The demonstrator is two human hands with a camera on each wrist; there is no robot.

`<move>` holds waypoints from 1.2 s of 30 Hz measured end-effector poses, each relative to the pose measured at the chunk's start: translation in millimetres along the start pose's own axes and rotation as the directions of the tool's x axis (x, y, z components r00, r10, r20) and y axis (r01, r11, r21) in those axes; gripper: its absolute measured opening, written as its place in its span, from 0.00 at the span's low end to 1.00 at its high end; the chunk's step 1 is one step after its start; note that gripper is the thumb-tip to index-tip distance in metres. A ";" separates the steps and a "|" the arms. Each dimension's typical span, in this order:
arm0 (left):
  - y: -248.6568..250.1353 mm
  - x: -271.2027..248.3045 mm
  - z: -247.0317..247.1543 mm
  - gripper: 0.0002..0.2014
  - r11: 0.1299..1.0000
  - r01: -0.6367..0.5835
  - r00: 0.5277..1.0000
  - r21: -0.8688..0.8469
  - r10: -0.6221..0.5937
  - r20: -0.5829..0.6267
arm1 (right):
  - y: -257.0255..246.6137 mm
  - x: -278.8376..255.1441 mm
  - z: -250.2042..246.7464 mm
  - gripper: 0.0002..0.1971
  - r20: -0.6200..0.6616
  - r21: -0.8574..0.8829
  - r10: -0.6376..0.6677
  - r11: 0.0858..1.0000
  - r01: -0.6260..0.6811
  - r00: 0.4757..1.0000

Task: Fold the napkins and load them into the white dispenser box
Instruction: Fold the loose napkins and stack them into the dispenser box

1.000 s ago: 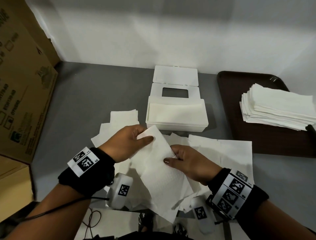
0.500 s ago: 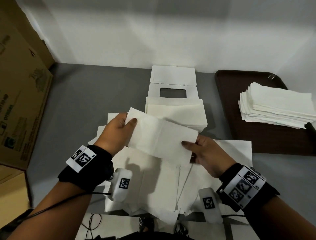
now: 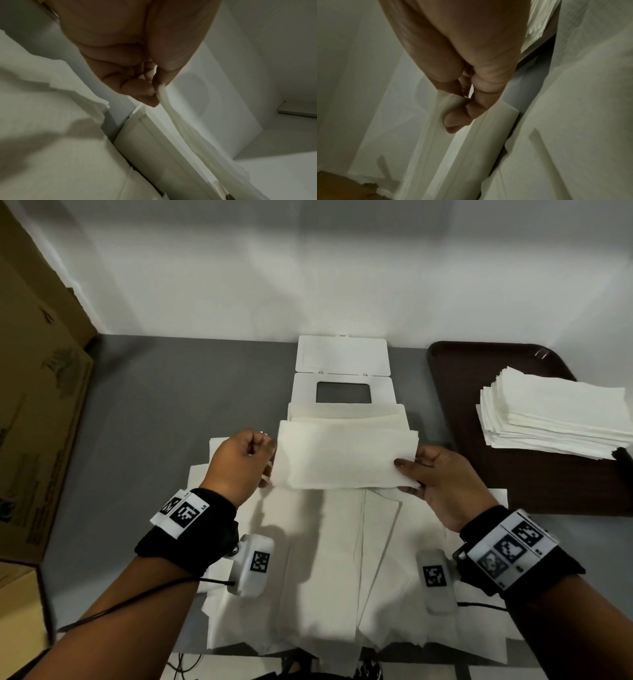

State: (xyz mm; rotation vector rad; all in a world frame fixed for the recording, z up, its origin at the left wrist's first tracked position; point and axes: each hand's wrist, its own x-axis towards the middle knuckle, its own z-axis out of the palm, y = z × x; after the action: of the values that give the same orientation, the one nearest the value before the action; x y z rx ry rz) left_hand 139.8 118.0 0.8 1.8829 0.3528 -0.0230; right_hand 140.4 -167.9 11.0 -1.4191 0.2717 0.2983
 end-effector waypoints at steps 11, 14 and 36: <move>-0.6 12.4 10.5 0.09 0.994 -0.027 1.000 0.102 0.026 0.011 | -29.5 47.5 -4.6 0.06 -0.083 -0.176 -0.062 0.983 0.047 0.995; -2.3 15.5 15.5 0.11 0.991 -0.035 0.999 0.126 0.032 0.021 | -29.7 58.1 2.9 0.05 -0.079 -0.284 -0.065 0.958 0.040 0.995; -4.8 16.6 18.9 0.06 0.995 -0.043 0.999 0.094 0.040 0.030 | -27.6 75.3 37.3 0.24 0.218 -0.970 -0.135 0.076 0.229 0.967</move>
State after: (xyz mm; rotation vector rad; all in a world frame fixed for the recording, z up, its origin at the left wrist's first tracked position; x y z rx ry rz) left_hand 157.4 105.8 -13.1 1.9812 0.2978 -0.0381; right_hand 220.9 -131.3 14.4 -2.8429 -0.3100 0.3289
